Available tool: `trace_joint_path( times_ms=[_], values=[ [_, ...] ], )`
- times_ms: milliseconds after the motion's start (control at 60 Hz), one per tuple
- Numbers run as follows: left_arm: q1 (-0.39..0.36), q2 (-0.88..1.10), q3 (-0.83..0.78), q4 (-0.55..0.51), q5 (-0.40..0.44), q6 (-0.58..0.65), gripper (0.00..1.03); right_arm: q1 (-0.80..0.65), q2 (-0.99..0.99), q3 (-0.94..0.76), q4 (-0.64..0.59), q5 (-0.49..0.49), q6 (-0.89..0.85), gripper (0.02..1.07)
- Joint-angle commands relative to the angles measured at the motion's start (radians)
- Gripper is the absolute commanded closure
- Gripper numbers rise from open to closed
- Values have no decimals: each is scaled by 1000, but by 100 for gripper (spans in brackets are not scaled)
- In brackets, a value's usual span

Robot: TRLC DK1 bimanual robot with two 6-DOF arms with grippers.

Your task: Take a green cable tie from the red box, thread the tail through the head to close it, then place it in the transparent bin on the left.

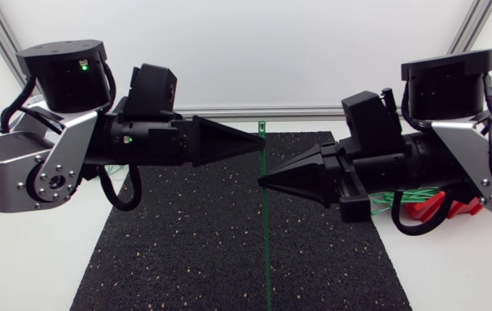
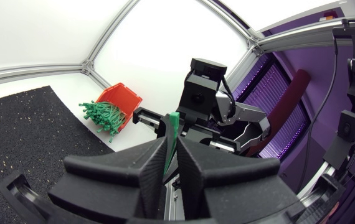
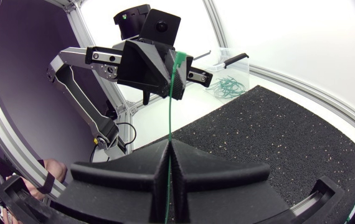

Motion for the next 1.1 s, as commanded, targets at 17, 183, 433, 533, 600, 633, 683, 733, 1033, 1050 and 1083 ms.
trace_joint_path(
  times_ms=[17, 183, 433, 533, 600, 633, 683, 733, 1033, 1050, 1083],
  values=[
    [-1, 15, -16, 21, -4, -27, 89, -6, 1, -27, 18, -5, 16, 101],
    [1, 13, -16, 24, -4, -27, 89, -8, 1, -28, 18, -5, 18, 101],
    [-3, 15, -16, 36, -4, -35, 89, -6, 1, -30, 18, -4, 18, 101],
    [-4, 18, -16, 41, -5, -35, 95, -6, -1, -30, 18, -4, 18, 101],
    [-4, 19, -16, 41, -7, -35, 95, -6, -1, -30, 18, -4, 18, 101],
    [-4, 19, -15, 42, -8, -35, 95, -5, 1, -30, 18, -4, 18, 101],
    [-4, 21, -16, 46, -11, -35, 95, -5, 1, -30, 18, -4, 18, 101],
    [-6, 24, -16, 46, -13, -35, 95, -5, 1, -30, 18, -4, 18, 101],
    [-10, 27, -13, 49, -23, -35, 100, -2, 2, -28, 17, -5, 19, 101],
    [-10, 27, -13, 49, -23, -35, 99, -2, 2, -28, 17, -5, 19, 101],
    [-10, 28, -15, 49, -25, -35, 100, -2, 4, -28, 17, -5, 19, 101]
  ],
)
